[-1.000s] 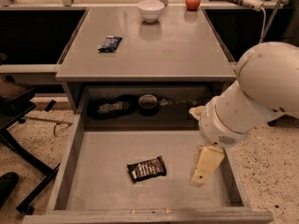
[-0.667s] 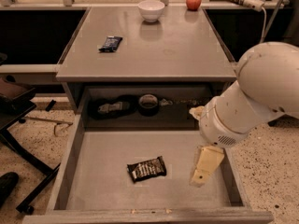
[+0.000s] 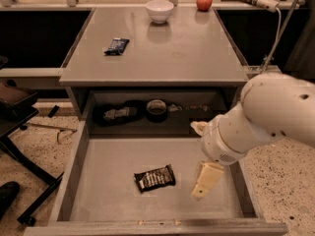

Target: Pick rxbar chocolate from top drawer and place on counter

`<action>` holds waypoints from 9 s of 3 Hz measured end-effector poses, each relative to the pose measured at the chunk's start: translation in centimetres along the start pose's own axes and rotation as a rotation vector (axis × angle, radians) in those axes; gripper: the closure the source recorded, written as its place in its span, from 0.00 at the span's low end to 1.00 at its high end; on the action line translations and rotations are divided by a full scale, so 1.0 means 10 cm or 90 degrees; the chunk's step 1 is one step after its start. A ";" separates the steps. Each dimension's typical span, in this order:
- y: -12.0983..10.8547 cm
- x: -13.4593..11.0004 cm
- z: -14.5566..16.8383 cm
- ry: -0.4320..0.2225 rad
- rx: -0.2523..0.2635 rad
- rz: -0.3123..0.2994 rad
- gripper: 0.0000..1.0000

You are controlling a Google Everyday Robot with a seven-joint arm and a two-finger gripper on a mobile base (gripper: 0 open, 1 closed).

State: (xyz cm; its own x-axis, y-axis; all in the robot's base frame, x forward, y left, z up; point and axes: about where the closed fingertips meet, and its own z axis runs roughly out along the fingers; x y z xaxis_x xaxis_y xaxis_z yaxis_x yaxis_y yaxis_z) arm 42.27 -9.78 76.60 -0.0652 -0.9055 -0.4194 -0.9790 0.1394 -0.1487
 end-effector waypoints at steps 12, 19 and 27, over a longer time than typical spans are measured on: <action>-0.10 -0.12 1.88 -0.060 -0.041 -0.034 0.00; 0.02 -0.15 1.98 -0.047 -0.101 -0.031 0.88; -0.26 -1.36 0.21 -0.175 0.012 -0.200 1.00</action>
Offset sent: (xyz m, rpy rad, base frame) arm 0.0098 0.0753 -0.0857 0.0930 0.0324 0.1518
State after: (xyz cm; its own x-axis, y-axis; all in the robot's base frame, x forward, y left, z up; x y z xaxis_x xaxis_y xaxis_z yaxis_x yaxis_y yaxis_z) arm 46.07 3.06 80.80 0.2929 -0.7643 -0.5746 -0.9392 -0.1172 -0.3229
